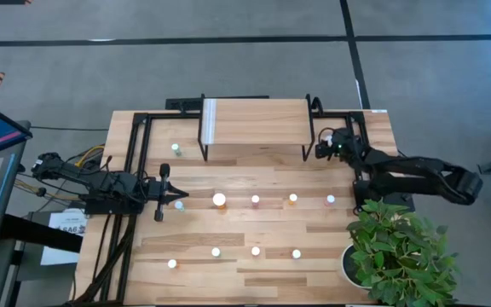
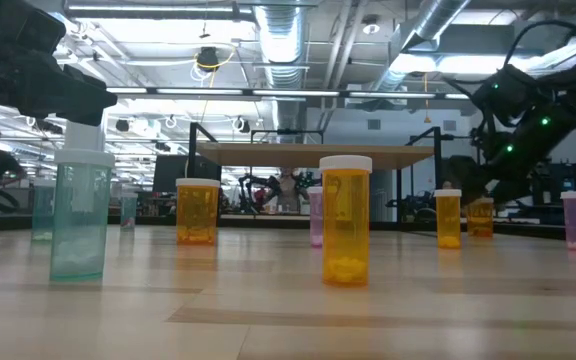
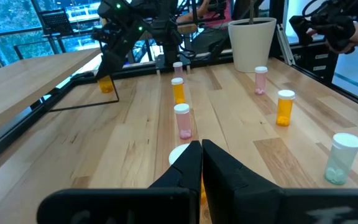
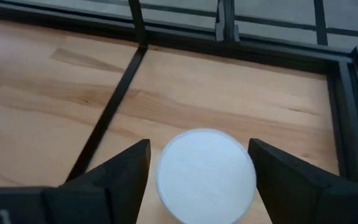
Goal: Pick and place medicine bottles onto shelf by color
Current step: Put the top big orange pill bottle on the shelf
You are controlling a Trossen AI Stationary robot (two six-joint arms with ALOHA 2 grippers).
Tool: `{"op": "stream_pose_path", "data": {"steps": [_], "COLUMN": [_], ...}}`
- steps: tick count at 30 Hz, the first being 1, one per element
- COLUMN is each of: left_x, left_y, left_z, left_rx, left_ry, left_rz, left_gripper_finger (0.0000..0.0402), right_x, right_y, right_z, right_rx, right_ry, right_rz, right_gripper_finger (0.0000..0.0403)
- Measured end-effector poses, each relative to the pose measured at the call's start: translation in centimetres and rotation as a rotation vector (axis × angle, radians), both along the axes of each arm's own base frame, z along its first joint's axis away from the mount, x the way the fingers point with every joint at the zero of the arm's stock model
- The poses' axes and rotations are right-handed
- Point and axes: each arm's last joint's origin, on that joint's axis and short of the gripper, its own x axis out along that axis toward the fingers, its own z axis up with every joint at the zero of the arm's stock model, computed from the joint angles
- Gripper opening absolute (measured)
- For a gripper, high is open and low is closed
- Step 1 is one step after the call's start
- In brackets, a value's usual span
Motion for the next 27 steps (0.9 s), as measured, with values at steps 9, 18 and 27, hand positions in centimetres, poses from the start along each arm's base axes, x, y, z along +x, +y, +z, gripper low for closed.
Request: {"op": "stream_pose_path", "data": {"steps": [9,18,27], "left_x": [0.0,0.0,0.0], "left_y": [0.0,0.0,0.0], "left_z": [0.0,0.0,-0.01], "left_rx": [0.0,0.0,0.0], "left_ry": [0.0,0.0,0.0], "left_rz": [0.0,0.0,0.0], "left_gripper_finger": [0.0002,0.0002,0.0002], "right_x": [-0.19,-0.27,-0.07], "right_y": [0.25,0.33,0.16], "right_z": [0.26,0.02,-0.39], "right_rx": [0.039,0.062,0.075], "right_ry": [-0.008,-0.002,0.013], "right_rz": [0.005,-0.007,-0.007], "right_gripper_finger": [0.0289,0.029,0.027]}}
